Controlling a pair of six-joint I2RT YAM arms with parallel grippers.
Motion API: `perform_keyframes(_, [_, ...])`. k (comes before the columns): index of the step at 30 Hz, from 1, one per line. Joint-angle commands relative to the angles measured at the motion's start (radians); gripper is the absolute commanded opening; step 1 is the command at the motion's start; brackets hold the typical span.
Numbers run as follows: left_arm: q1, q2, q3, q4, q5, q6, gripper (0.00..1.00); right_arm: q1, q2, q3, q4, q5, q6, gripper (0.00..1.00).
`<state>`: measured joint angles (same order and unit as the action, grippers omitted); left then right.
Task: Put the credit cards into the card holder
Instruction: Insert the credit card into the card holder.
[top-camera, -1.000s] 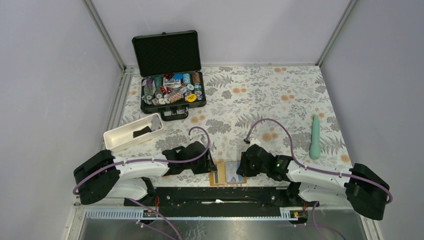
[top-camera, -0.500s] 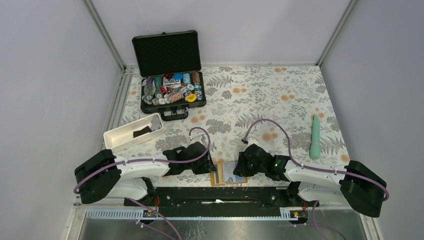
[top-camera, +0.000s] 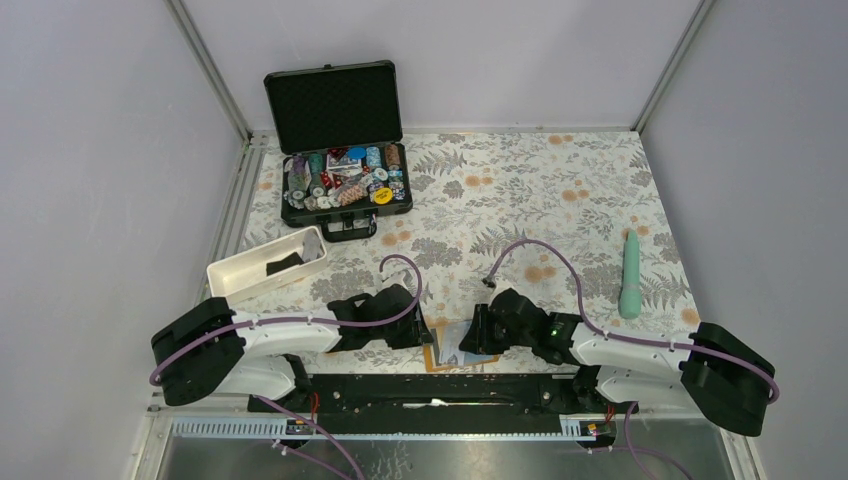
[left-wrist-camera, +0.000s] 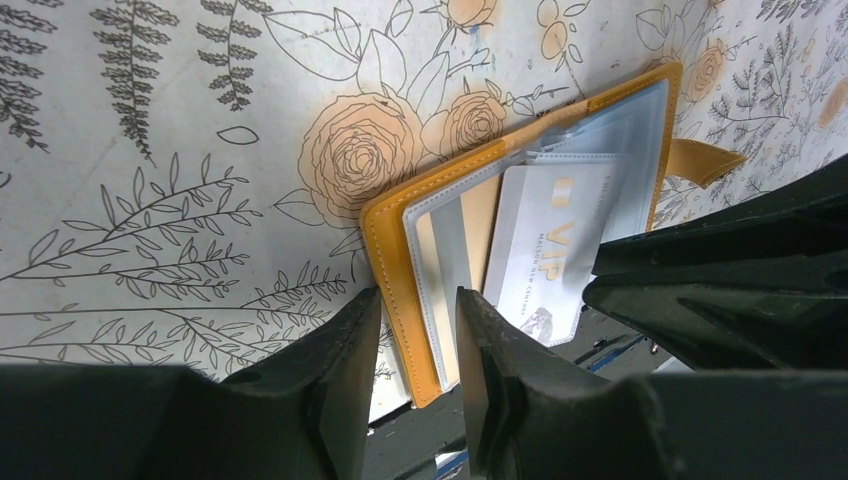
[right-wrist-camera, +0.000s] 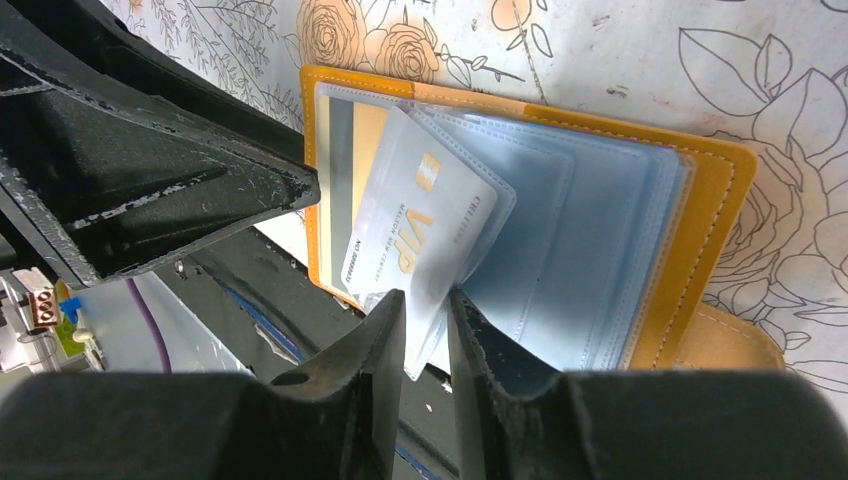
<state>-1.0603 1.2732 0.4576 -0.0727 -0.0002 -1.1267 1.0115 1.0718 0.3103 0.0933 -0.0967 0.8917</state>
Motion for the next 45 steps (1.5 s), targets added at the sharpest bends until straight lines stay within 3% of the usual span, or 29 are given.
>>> perform_keyframes(1, [-0.011,0.015,0.001,0.021,-0.004,-0.007,0.36,-0.004,-0.005,-0.007,0.077,-0.011,0.020,0.29])
perform_keyframes(29, [-0.012,0.024,0.014,0.030,-0.004,-0.004,0.35,0.006,-0.072,0.048,0.100,0.011,-0.008,0.30])
perform_keyframes(45, [-0.020,0.041,0.022,0.051,0.019,-0.002,0.35,0.017,-0.008,0.052,0.079,0.059,-0.025,0.34])
